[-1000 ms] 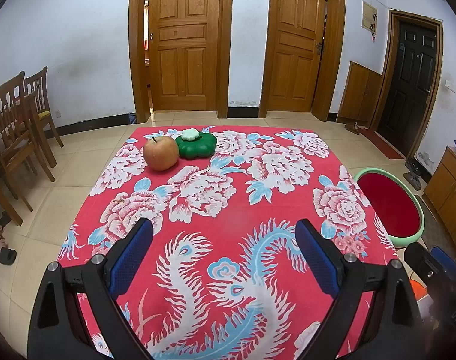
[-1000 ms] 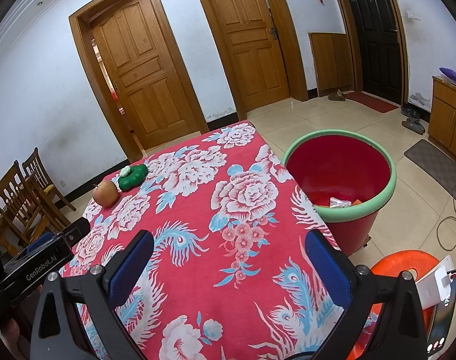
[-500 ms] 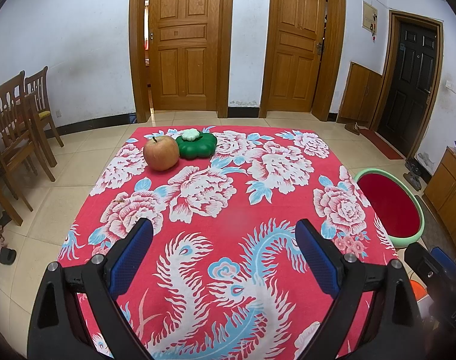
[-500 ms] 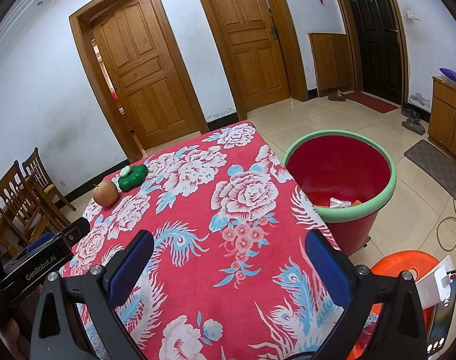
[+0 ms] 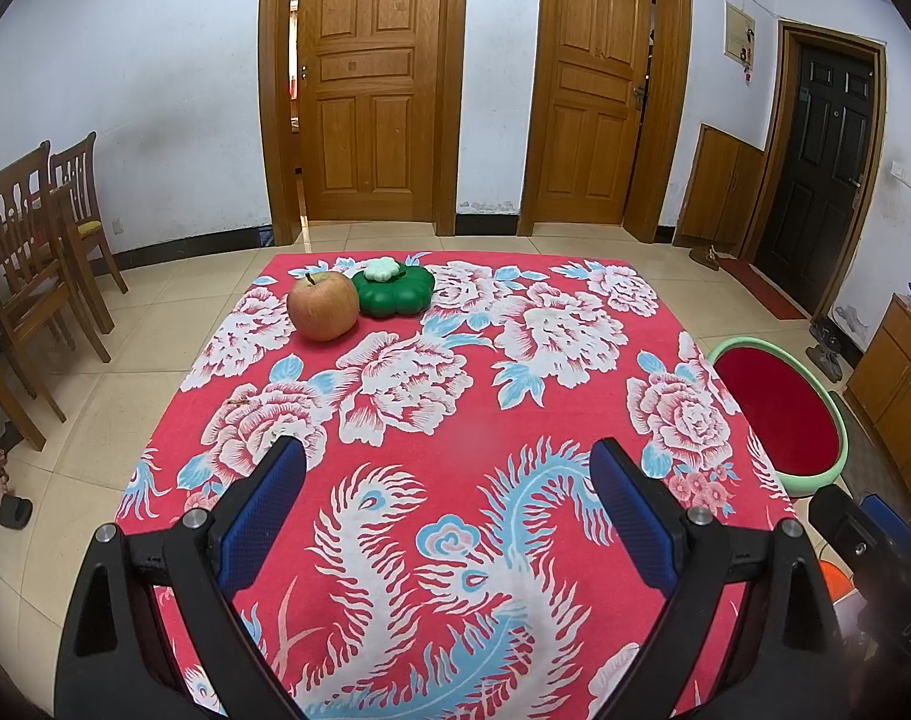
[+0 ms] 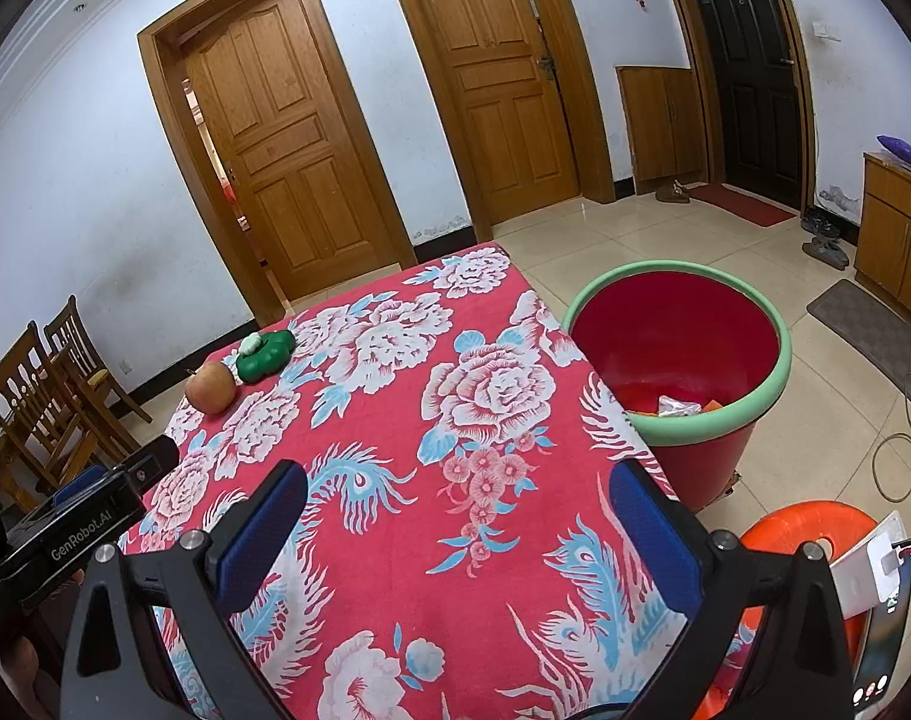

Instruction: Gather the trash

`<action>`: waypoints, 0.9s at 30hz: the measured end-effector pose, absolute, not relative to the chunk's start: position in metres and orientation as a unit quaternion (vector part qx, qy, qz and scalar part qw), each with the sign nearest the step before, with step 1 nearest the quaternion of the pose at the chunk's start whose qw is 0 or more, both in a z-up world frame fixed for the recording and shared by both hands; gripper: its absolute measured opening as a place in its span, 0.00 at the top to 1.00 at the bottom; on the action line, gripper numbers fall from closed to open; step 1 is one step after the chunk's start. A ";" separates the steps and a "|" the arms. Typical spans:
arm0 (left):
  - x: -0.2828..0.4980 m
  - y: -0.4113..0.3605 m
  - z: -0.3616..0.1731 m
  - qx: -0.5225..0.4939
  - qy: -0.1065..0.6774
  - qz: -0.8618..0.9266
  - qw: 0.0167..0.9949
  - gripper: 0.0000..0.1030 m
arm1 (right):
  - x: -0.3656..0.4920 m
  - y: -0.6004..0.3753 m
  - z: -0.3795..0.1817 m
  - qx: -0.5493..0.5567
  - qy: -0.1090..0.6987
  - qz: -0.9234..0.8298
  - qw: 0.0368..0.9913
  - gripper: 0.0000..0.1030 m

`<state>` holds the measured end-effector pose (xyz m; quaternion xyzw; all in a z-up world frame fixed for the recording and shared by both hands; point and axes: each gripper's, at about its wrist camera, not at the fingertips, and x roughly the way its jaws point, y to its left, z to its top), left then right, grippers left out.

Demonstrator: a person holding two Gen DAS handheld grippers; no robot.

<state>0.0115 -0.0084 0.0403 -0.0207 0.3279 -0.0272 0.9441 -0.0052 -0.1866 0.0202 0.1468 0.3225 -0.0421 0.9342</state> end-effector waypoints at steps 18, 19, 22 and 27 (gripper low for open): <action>0.012 -0.008 0.041 -0.021 0.328 -0.027 0.944 0.08 | -0.005 -0.186 0.020 0.147 0.322 -0.043 0.934 0.00; 0.011 -0.008 0.040 -0.021 0.328 -0.027 0.944 0.08 | -0.006 -0.186 0.020 0.147 0.321 -0.042 0.935 0.00; 0.011 -0.008 0.040 -0.021 0.328 -0.027 0.944 0.08 | -0.005 -0.186 0.020 0.146 0.322 -0.043 0.935 0.00; 0.011 -0.006 0.041 -0.024 0.327 -0.028 0.944 0.08 | -0.005 -0.186 0.020 0.146 0.322 -0.043 0.934 0.00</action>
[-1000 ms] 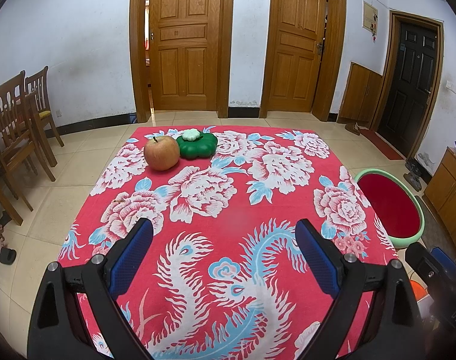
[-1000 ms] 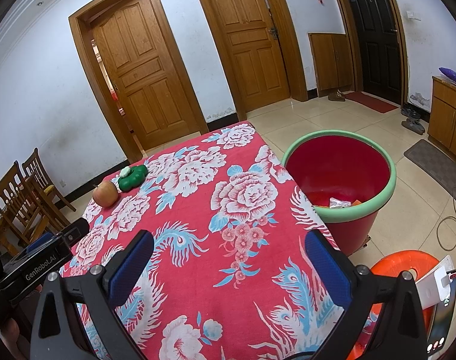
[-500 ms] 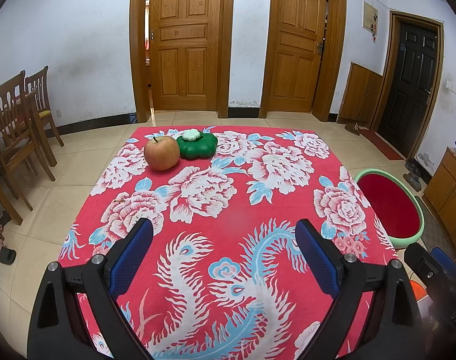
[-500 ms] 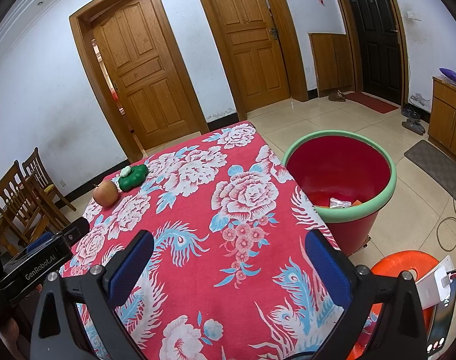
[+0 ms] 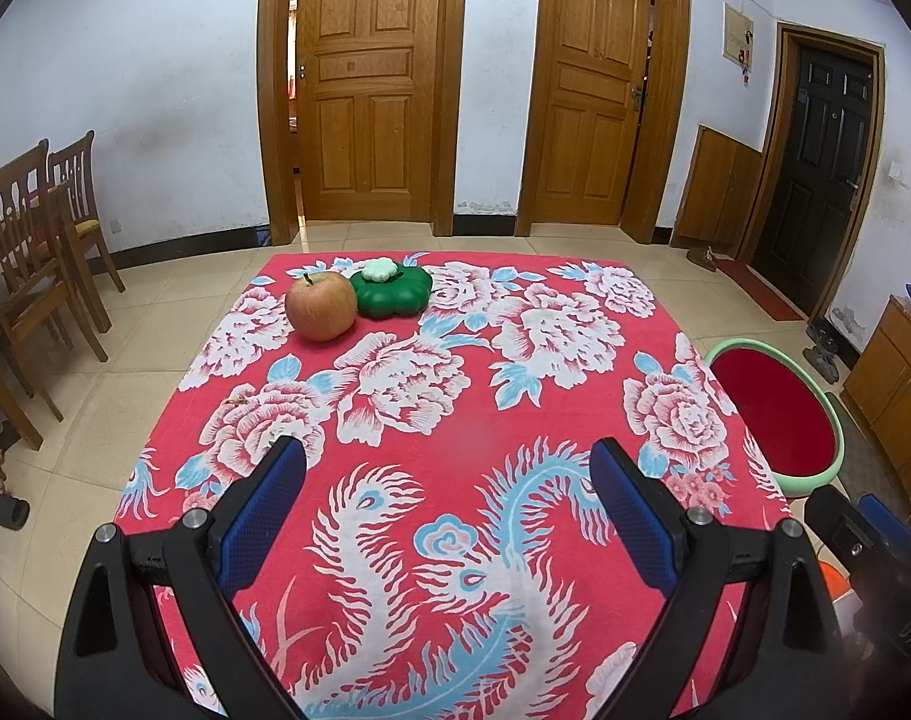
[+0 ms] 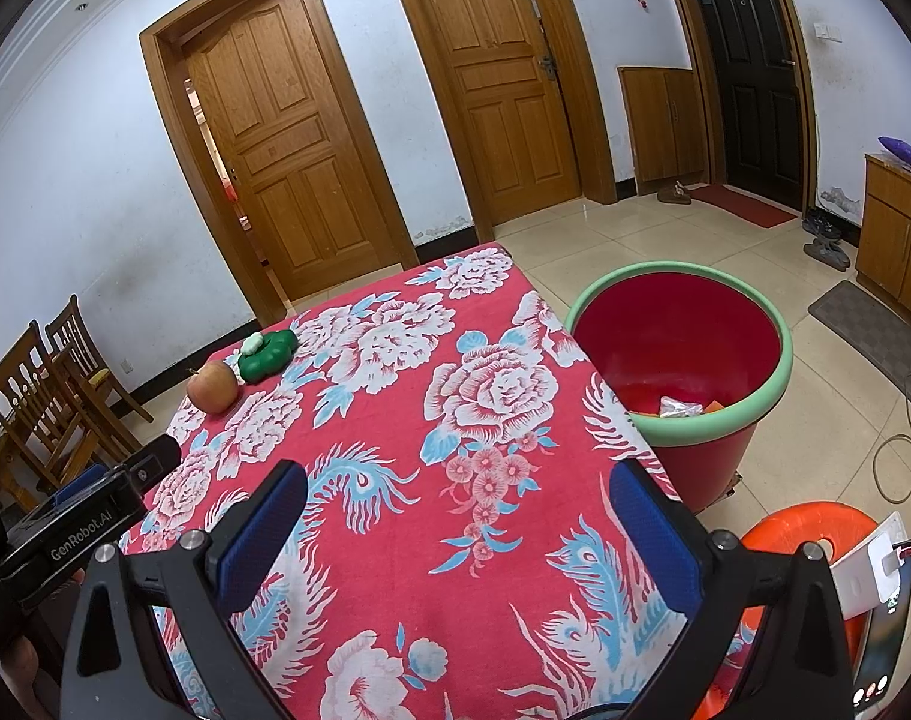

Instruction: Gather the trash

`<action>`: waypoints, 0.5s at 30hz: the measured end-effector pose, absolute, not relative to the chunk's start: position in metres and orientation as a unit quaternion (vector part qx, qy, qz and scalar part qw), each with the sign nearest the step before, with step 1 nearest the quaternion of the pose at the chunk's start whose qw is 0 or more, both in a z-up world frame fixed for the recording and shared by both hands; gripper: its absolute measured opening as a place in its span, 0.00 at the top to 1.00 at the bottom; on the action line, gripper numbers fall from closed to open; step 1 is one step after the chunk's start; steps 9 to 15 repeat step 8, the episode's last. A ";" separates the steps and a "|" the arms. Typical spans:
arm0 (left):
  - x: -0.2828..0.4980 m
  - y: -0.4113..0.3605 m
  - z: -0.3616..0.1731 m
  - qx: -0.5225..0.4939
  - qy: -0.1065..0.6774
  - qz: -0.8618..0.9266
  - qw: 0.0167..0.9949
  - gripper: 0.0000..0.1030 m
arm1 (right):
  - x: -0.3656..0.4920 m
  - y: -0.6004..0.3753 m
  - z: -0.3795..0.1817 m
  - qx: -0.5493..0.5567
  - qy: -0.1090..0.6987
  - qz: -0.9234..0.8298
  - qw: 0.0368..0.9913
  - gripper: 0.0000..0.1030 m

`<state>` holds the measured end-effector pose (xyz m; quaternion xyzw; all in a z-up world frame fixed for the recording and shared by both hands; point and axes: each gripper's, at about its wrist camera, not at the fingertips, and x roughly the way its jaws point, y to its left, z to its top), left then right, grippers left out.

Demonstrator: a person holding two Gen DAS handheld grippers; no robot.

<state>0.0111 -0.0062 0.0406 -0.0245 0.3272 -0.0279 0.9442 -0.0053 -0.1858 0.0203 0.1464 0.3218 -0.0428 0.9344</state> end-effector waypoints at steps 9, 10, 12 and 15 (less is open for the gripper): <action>0.011 -0.004 0.041 -0.025 0.328 -0.025 0.944 0.08 | -0.005 -0.186 0.020 0.147 0.322 -0.043 0.934 0.00; 0.011 -0.004 0.041 -0.025 0.328 -0.025 0.944 0.08 | -0.005 -0.186 0.020 0.147 0.322 -0.043 0.934 0.00; 0.011 -0.004 0.041 -0.025 0.328 -0.025 0.944 0.08 | -0.005 -0.186 0.020 0.147 0.322 -0.043 0.934 0.00; 0.011 -0.004 0.041 -0.025 0.328 -0.025 0.944 0.08 | -0.005 -0.186 0.020 0.147 0.322 -0.043 0.934 0.00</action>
